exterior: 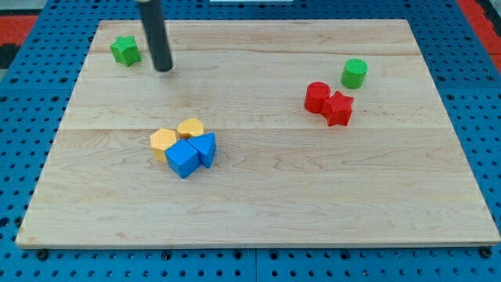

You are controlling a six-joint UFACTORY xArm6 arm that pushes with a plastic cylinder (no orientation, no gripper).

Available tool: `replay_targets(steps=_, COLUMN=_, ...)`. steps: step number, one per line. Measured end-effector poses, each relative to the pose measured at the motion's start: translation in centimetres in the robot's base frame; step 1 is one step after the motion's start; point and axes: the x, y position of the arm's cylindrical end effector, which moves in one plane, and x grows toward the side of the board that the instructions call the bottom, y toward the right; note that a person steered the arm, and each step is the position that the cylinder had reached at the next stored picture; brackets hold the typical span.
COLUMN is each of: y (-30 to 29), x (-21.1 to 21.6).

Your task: Push green circle to the right of green star

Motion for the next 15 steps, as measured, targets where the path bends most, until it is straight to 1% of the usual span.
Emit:
replay_targets(steps=1, y=-5.7, x=0.2)
replay_targets(steps=2, y=-6.3, x=-2.0)
replay_targets(steps=3, y=-5.1, x=-1.9)
replay_targets(steps=6, y=13.3, x=-0.7)
replay_targets(steps=7, y=16.4, x=-0.7)
replay_targets(steps=8, y=17.9, x=-0.3)
replay_targets(steps=9, y=27.9, x=0.0)
replay_targets(steps=10, y=36.8, x=2.2)
replay_targets(steps=11, y=33.4, x=8.8)
replay_targets(steps=12, y=39.5, x=8.6)
replay_targets(steps=13, y=45.2, x=5.1)
replay_targets(steps=14, y=47.1, x=1.0)
replay_targets(steps=15, y=37.2, x=1.0)
